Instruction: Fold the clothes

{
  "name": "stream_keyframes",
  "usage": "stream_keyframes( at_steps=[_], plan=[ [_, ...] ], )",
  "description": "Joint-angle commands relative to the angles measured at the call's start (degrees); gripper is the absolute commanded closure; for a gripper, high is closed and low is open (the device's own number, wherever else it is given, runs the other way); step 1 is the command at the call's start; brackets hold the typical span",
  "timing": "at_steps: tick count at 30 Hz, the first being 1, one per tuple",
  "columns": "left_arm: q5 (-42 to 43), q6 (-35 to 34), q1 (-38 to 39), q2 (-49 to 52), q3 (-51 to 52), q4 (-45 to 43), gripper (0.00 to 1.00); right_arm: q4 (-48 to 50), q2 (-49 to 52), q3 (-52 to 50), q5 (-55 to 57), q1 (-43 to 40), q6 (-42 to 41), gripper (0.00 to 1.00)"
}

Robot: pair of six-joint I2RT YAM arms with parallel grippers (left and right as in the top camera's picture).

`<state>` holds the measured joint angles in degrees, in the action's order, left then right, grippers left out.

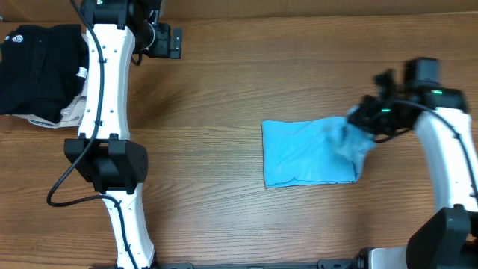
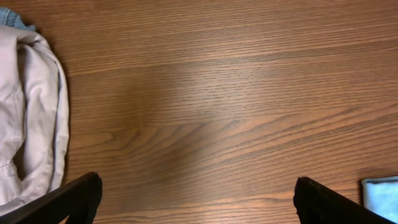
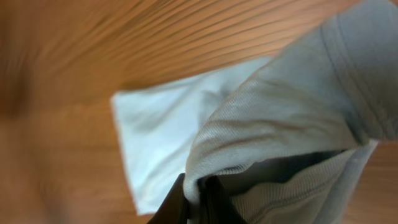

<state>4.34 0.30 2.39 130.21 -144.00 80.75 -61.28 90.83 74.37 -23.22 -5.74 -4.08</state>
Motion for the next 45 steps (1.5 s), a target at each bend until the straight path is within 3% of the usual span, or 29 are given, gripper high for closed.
stream_keyframes(
  at_steps=[1, 10, 21, 24, 26, 36, 40, 45],
  plan=[
    [-0.3, -0.7, -0.5, -0.5, -0.4, -0.1, 0.0, 0.2, -0.1, 1.8, -1.5, 7.3, -1.1, 0.94],
    [-0.3, -0.7, -0.5, -0.5, -0.4, -0.3, 0.0, 4.3, -0.1, 1.8, 4.7, 25.1, -9.8, 0.94],
    [0.3, -0.7, -0.5, -0.5, -0.4, -0.4, 0.0, 7.4, 1.6, 1.8, 9.2, 33.4, -14.0, 0.92],
    [0.3, -0.7, -0.4, -0.5, -0.4, -0.4, 0.0, 7.4, 3.8, 1.8, 9.0, 34.3, -14.2, 0.78],
    [0.3, -0.7, -0.5, -0.5, -0.4, -0.4, 0.0, 6.9, 5.4, 1.8, 8.0, 34.8, -14.7, 0.6],
    [1.2, -0.7, -0.4, -0.4, -0.4, -0.4, 0.0, 5.3, 6.1, 2.1, 0.6, 37.7, -15.7, 0.55],
    [8.5, 0.0, -0.4, -0.3, -0.3, 0.6, 0.0, 1.2, 4.3, 5.0, 4.1, 33.6, -15.7, 0.5],
    [17.0, 4.2, 1.8, -0.1, 2.2, 3.5, 0.0, -7.0, 3.6, 12.4, 8.2, 24.4, -15.4, 0.26]
  ],
)
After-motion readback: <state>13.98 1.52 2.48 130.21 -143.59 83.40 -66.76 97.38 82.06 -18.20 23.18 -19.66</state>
